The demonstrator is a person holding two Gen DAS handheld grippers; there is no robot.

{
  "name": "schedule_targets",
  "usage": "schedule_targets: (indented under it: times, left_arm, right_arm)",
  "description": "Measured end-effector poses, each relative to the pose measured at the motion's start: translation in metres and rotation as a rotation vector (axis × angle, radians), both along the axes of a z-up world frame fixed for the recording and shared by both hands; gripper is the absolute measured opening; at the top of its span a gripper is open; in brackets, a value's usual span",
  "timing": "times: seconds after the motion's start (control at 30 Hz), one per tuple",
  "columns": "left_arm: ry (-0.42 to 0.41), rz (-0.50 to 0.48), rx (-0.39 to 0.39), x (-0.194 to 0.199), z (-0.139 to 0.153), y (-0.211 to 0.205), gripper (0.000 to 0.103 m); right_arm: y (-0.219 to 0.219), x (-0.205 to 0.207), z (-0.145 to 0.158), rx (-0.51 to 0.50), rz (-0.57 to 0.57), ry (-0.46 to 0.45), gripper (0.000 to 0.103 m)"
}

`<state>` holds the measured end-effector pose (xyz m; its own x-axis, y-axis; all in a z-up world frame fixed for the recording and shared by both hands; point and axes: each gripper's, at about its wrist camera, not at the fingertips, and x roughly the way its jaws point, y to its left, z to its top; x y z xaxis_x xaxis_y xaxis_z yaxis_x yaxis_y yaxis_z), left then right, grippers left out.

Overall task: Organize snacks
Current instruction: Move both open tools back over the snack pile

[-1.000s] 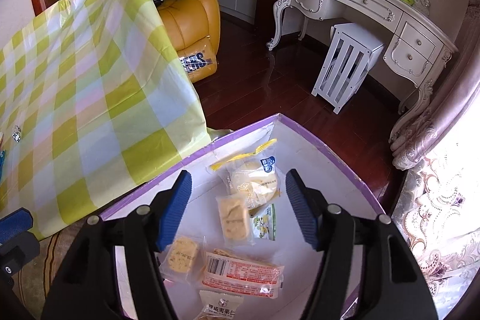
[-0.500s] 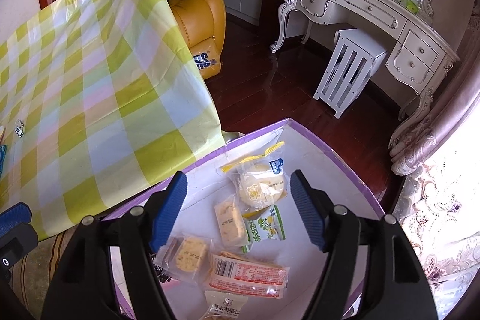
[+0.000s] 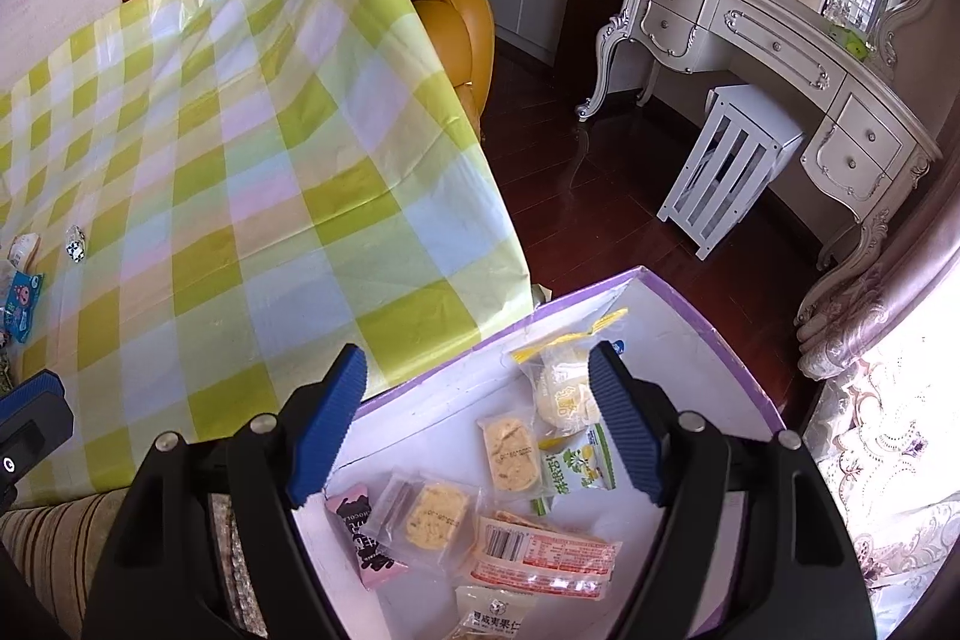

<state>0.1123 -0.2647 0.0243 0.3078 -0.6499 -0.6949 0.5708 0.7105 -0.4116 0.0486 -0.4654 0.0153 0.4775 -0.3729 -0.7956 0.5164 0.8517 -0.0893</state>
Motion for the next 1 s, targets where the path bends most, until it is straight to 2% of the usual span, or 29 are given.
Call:
schedule_targets:
  times: [0.3,0.53,0.77,0.93,1.0]
  left_arm:
    - [-0.029,0.113,-0.004,0.018,0.006,0.04,0.041]
    - [-0.041,0.253,-0.002,0.04,0.008,0.09,0.041]
    - [-0.065,0.433,-0.005,0.068,0.015,0.158,0.043]
    - [-0.048,0.615,0.001,0.094,0.012,0.222,0.045]
    - [-0.031,0.683,0.003,0.105,0.008,0.246,0.051]
  right_arm:
    - [0.037,0.021,0.006,0.019,0.07,-0.022,0.076]
    - [0.086,0.051,0.01,0.043,0.162,-0.055,0.077]
    - [0.132,0.083,0.014,0.036,0.238,-0.092,0.077]
    - [0.159,0.107,0.015,0.033,0.296,-0.107,0.077]
    - [0.169,0.116,0.014,0.035,0.316,-0.108,0.077]
